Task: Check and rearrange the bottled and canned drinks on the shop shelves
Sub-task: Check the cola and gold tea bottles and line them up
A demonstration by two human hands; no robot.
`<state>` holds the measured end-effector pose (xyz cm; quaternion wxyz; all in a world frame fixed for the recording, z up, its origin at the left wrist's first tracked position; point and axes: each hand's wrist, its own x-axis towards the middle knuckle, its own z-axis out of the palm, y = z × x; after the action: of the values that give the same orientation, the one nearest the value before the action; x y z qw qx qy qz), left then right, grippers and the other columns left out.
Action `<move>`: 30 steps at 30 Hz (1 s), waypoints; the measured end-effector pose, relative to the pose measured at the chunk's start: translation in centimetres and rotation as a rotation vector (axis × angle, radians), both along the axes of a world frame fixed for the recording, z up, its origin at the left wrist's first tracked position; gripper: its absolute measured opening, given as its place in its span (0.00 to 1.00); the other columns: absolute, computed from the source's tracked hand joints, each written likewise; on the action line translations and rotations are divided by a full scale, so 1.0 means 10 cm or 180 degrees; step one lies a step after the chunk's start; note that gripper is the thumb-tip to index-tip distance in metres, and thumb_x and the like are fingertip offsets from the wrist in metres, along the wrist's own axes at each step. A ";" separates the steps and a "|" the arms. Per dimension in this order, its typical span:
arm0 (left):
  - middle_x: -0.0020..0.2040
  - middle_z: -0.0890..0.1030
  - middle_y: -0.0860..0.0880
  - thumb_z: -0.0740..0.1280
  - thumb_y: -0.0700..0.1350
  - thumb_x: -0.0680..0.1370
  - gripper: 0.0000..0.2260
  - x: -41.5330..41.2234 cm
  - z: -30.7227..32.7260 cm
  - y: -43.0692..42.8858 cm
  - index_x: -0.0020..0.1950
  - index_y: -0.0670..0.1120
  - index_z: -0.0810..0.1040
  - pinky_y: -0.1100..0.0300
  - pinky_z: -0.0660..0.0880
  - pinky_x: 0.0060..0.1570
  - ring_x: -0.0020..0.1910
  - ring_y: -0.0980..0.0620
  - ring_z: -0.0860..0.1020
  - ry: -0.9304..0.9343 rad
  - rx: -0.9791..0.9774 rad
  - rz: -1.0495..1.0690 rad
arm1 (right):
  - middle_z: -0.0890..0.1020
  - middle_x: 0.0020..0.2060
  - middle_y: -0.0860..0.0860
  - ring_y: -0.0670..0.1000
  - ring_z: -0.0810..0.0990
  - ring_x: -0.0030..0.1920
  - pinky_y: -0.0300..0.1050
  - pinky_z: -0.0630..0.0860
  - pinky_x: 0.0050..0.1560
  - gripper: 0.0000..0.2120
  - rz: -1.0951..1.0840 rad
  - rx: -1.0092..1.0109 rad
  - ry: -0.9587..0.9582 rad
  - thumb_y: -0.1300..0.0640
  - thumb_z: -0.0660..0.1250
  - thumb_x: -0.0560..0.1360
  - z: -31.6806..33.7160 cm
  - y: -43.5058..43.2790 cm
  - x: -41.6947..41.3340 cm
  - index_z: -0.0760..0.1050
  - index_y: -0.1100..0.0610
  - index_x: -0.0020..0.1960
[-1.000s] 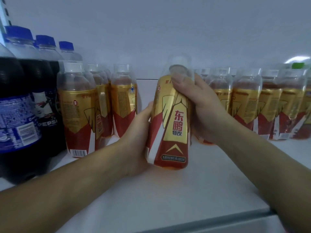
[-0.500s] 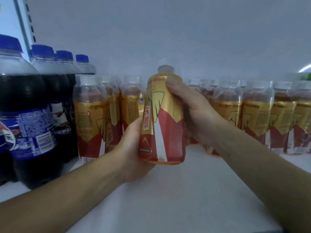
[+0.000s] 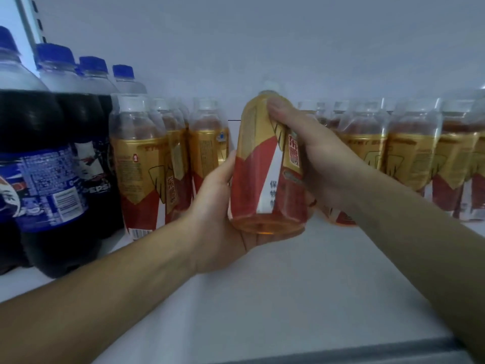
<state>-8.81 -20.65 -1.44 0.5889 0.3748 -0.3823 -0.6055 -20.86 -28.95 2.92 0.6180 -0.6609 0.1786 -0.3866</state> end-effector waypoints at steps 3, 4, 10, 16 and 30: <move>0.64 0.80 0.37 0.53 0.67 0.81 0.34 0.08 0.04 0.07 0.68 0.42 0.78 0.51 0.83 0.46 0.56 0.40 0.83 0.0302 -0.0079 -0.0465 | 0.86 0.46 0.57 0.58 0.85 0.45 0.53 0.83 0.55 0.25 0.0184 0.0682 -0.0066 0.37 0.65 0.77 0.02 -0.02 -0.06 0.82 0.60 0.52; 0.66 0.78 0.36 0.53 0.67 0.81 0.35 0.10 0.05 0.08 0.70 0.40 0.76 0.52 0.82 0.50 0.60 0.40 0.81 0.0399 -0.0133 -0.0635 | 0.86 0.44 0.55 0.56 0.85 0.42 0.49 0.84 0.47 0.24 0.0277 0.0939 -0.0151 0.37 0.65 0.77 0.01 -0.04 -0.08 0.82 0.58 0.50; 0.69 0.75 0.34 0.56 0.65 0.78 0.38 0.15 0.06 0.08 0.71 0.34 0.71 0.54 0.80 0.56 0.63 0.40 0.80 0.0771 -0.0423 -0.1282 | 0.85 0.42 0.56 0.54 0.86 0.37 0.45 0.81 0.31 0.20 0.0575 0.1146 -0.0487 0.39 0.66 0.72 0.00 -0.10 -0.09 0.85 0.56 0.44; 0.62 0.81 0.40 0.53 0.78 0.66 0.45 0.10 0.06 0.07 0.67 0.46 0.79 0.48 0.79 0.57 0.61 0.43 0.81 -0.0690 -0.0603 -0.0473 | 0.86 0.40 0.53 0.53 0.86 0.40 0.46 0.83 0.36 0.20 0.0356 0.0299 -0.0714 0.46 0.68 0.77 0.04 0.02 -0.10 0.79 0.60 0.60; 0.61 0.80 0.64 0.76 0.51 0.71 0.29 0.31 -0.01 0.02 0.69 0.62 0.69 0.49 0.74 0.66 0.63 0.63 0.77 -0.3100 -0.1505 0.1259 | 0.81 0.51 0.28 0.36 0.81 0.56 0.32 0.78 0.51 0.34 -0.0392 -0.1917 -0.0042 0.60 0.80 0.69 -0.23 -0.08 -0.05 0.65 0.38 0.63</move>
<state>-5.76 -20.47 -1.53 0.5147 0.5330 -0.6569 -0.1395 -21.34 -29.75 0.60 0.3707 -0.7997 0.0917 -0.4632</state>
